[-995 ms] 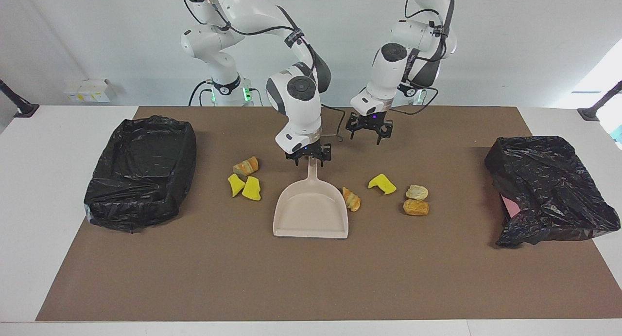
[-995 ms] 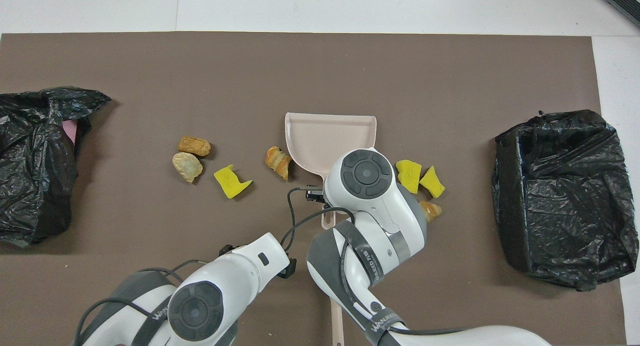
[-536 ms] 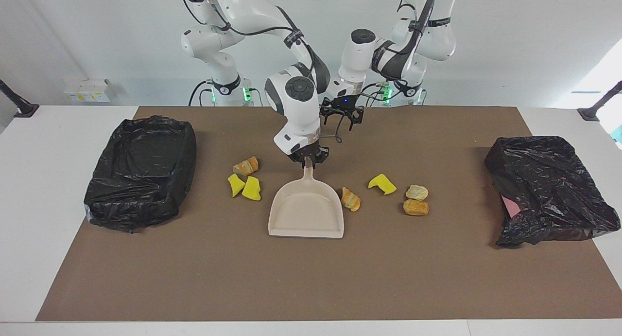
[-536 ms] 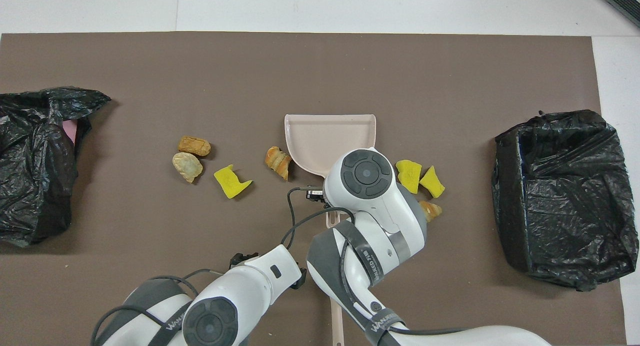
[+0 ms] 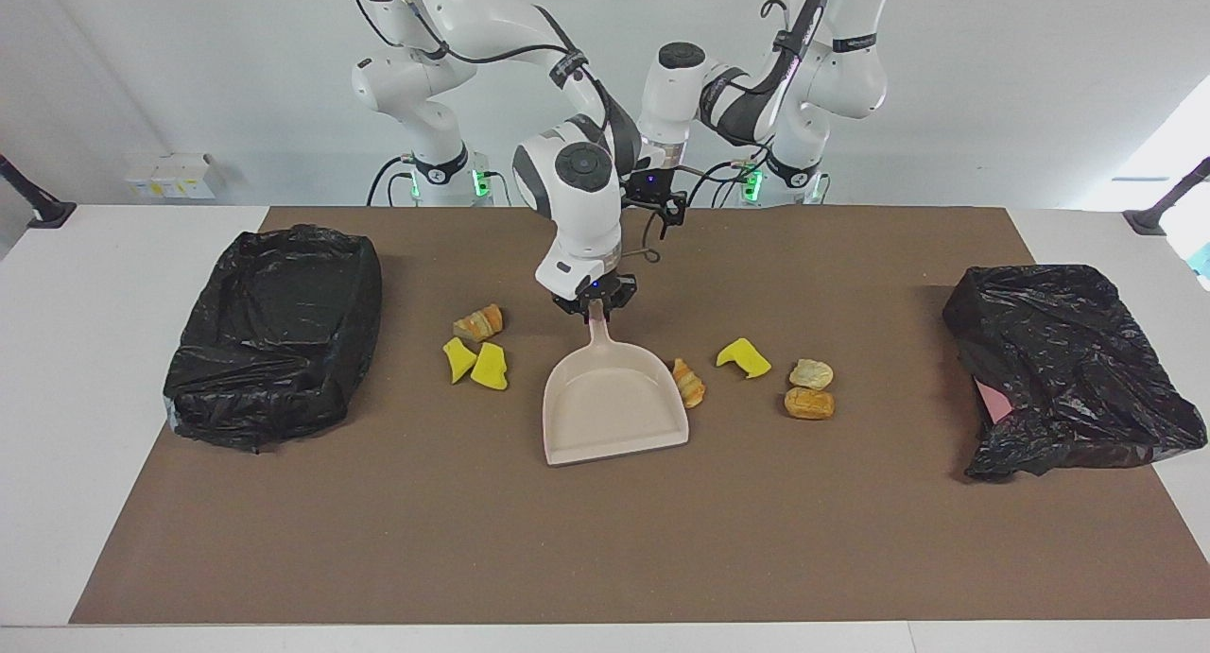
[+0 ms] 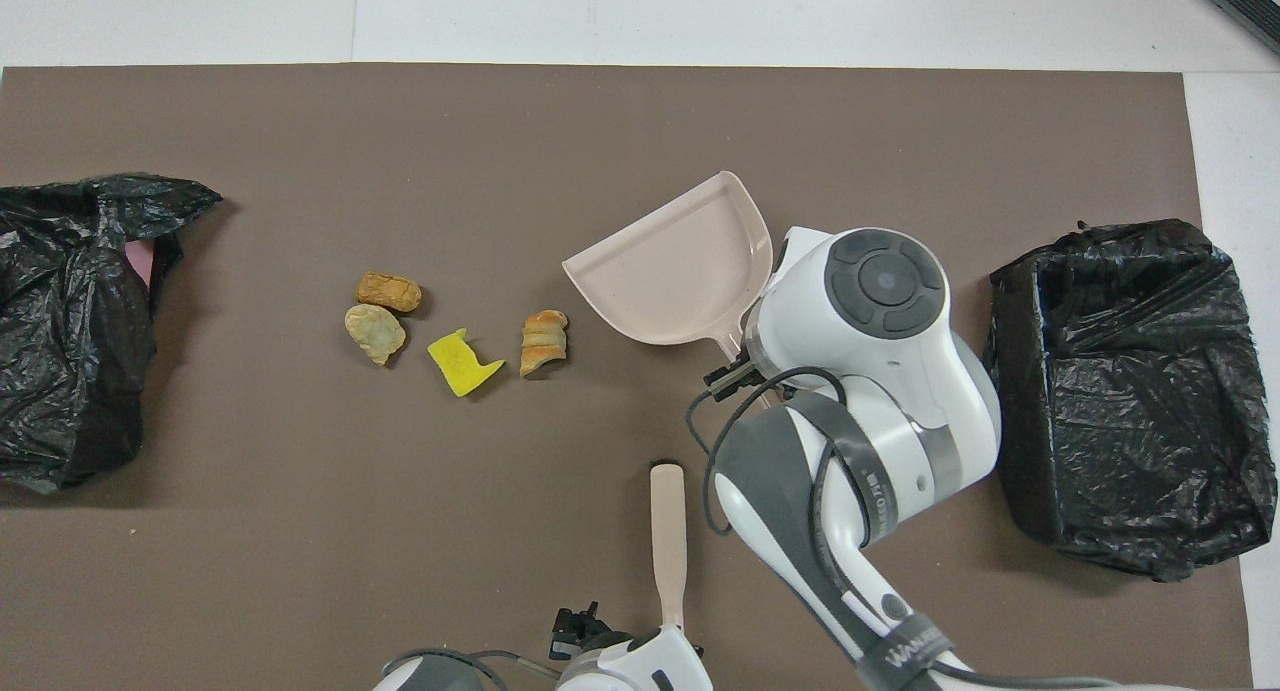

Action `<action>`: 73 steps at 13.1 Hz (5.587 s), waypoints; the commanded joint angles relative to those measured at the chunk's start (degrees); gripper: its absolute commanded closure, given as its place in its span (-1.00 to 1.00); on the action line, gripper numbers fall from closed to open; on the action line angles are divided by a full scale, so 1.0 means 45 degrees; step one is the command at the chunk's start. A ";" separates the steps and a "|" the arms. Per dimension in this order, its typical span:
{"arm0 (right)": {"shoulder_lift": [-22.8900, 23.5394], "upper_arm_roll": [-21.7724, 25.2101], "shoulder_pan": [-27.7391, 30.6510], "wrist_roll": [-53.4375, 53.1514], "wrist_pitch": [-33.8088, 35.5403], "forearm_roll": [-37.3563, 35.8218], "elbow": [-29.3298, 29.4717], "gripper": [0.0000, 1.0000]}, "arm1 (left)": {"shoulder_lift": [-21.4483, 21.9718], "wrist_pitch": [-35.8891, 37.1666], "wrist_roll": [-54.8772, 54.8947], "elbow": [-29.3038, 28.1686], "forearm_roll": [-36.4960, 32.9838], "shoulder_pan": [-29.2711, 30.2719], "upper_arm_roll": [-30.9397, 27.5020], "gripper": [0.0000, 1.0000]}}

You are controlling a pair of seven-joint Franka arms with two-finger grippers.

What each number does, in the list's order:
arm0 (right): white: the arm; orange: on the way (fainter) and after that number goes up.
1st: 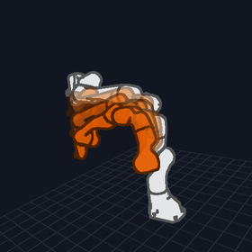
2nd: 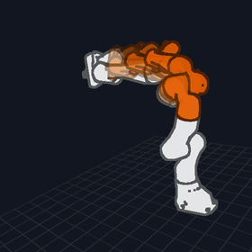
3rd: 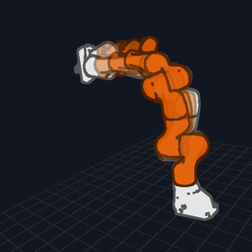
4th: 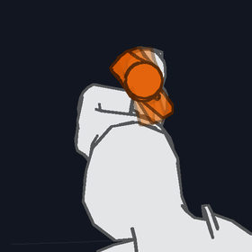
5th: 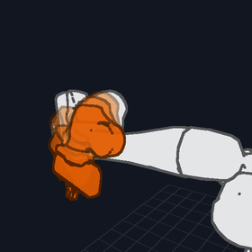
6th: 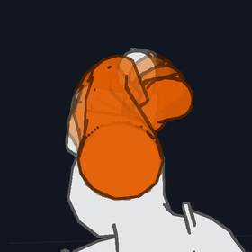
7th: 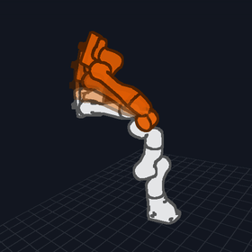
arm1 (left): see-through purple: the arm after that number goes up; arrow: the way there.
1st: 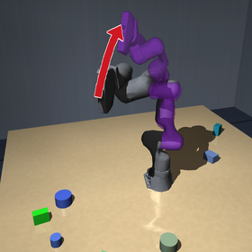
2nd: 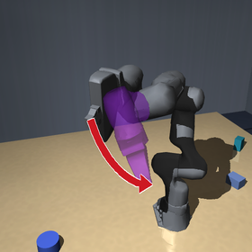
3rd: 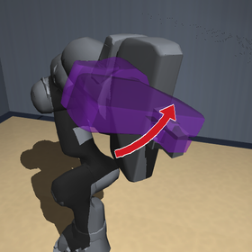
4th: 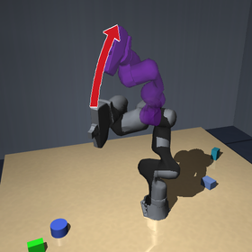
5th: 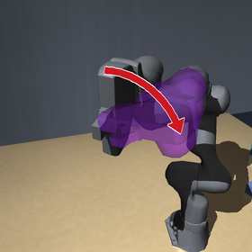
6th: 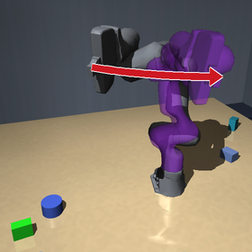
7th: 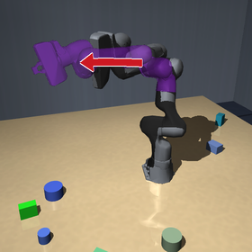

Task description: Sweep and dump trash in bin

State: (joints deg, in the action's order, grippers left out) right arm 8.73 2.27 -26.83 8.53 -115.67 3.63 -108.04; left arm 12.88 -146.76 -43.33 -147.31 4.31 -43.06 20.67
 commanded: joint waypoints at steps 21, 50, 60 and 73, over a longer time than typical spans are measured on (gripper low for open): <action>-0.0593 -0.0016 0.1021 1.0877 0.0919 -0.1841 -0.0814 1.00 | -0.1907 0.0717 -0.2383 0.1348 -0.0177 -0.0333 0.0622 1.00; -0.0457 -0.0016 0.1353 1.0564 0.1348 -0.2291 -0.0678 1.00 | -0.1457 0.2751 -0.1855 0.1250 -0.0138 0.0741 0.0465 0.49; -0.0457 -0.0016 0.1353 1.0545 0.1348 -0.2291 -0.0698 1.00 | -0.1281 0.3141 -0.1855 0.1524 -0.0138 0.0976 0.0465 0.29; -0.0243 -0.0055 0.0925 1.0214 0.0686 -0.2155 -0.0737 1.00 | 0.0027 0.6969 -0.0200 0.3222 -0.0333 0.5031 0.0289 1.00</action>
State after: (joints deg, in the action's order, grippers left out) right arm 7.83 2.31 -21.87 55.69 -110.83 -5.80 -110.40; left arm 12.19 -118.11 -47.79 -134.05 3.63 -25.54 21.44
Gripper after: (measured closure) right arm 0.674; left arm 0.740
